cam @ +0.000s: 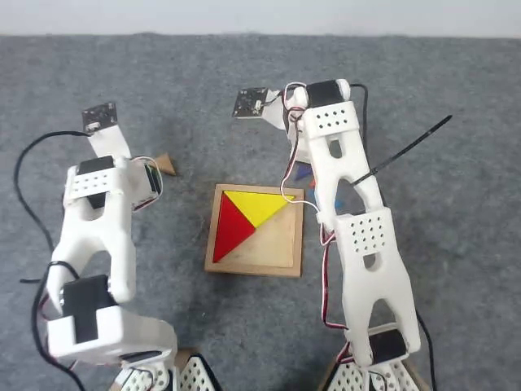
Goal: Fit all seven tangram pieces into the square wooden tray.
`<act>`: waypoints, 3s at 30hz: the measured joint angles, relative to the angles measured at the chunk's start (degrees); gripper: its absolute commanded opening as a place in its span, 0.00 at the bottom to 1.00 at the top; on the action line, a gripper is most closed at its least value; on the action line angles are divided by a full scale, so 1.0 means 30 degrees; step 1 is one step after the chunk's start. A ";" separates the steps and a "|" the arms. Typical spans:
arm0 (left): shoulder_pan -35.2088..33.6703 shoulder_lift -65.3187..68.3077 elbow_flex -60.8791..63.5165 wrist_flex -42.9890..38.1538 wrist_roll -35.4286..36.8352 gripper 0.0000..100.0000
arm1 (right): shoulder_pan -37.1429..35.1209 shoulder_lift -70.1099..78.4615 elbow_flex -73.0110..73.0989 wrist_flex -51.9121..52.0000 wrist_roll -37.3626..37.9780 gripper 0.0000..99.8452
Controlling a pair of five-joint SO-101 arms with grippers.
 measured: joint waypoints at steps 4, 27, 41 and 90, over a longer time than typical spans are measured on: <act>0.0000 0.0000 0.0000 0.0000 0.0000 0.11 | 0.0000 -0.0029 0.0733 0.0000 0.2842 0.20; 0.0000 0.0000 0.0000 0.0000 0.0000 0.11 | 0.0586 0.1407 0.3077 -0.2110 0.6652 0.30; 0.0000 0.0000 0.0000 0.0000 0.0000 0.11 | 0.0703 0.1553 0.2725 -0.2344 0.6916 0.05; -0.0352 0.0000 0.0000 0.0029 -0.0029 0.11 | -0.1201 0.3956 -0.1436 -0.0234 0.6711 0.15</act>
